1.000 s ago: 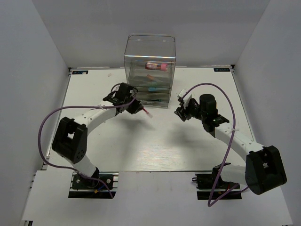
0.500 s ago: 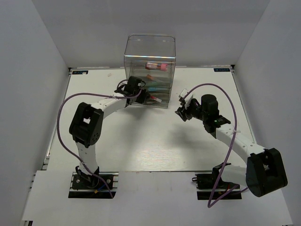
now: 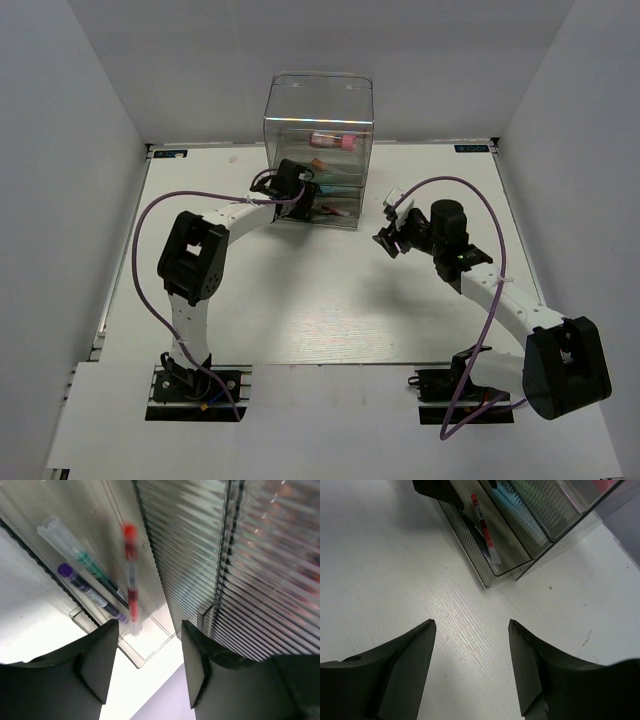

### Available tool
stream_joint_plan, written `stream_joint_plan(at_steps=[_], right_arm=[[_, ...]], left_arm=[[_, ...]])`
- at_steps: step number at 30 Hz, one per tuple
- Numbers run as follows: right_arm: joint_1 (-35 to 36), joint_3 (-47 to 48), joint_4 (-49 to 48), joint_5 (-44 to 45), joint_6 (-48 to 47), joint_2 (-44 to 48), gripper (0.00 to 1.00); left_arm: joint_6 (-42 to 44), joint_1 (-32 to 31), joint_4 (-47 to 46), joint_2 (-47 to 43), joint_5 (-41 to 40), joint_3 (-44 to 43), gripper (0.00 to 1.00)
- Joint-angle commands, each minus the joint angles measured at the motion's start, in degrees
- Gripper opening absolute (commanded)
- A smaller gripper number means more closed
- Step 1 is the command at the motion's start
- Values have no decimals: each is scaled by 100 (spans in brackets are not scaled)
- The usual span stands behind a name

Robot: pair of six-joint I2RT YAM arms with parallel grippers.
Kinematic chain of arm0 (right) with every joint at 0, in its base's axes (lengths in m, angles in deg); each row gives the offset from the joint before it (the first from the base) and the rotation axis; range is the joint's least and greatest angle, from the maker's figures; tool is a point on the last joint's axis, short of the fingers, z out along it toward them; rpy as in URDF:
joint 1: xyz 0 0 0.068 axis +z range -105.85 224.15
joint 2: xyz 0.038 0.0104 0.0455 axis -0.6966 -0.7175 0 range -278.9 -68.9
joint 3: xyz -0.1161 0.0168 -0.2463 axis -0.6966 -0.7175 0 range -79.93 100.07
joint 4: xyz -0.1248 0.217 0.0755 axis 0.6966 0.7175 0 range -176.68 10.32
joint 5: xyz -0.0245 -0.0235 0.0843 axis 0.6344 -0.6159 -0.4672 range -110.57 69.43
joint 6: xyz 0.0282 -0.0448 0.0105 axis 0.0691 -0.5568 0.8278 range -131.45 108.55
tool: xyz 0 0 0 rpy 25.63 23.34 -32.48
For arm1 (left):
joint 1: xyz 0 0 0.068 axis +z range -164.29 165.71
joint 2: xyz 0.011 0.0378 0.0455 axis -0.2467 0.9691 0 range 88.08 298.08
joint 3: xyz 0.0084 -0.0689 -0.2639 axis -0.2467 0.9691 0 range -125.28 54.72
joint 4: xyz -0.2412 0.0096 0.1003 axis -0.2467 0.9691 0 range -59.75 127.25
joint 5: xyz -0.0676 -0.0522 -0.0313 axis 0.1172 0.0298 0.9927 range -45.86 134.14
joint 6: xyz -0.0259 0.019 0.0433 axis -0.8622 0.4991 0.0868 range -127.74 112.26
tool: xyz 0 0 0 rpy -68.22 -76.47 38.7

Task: Sort the stationery into containers
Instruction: Place the pen in the drawer, then close the drawer in the storage box.

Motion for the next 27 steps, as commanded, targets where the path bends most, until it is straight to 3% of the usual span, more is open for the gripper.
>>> stream_joint_plan(at_steps=[1,5,8,9,12,13,14,20,24,27], right_arm=[[-52,-27,-205,-178,45,112,66],[-60,-44,-4,-546,-210,86,62],[-34,-115,225,-1117,-875,51,40],[-17,-132,365,-1484,-1000,42,25],[53,-19,891,-1785,-1712,-256,10],[97,104,981,-1787,-1774,-344,6],[141,253,1077,-1769,-2088,-528,6],[615,1112,1544,-1304,-2574,-1634,10],[1037,2027,1439,-663,-2296,-2592,13],[1266,2634,1263,146,-2048,-3130,13]], left_arm=[[70,-49,81,-295,34,-123,65],[649,-102,28,-690,113,122,66],[1264,-102,-313,-1366,438,805,66],[1449,-102,-419,-1812,657,1036,66],[2318,56,-744,-2587,1027,2090,65],[2982,56,-745,-3164,976,2536,65],[3433,56,-745,-3457,975,2724,65],[6286,161,158,-5278,660,3270,95],[7738,162,1492,-5973,-391,3024,99],[8217,162,2013,-6569,-1140,3024,99]])
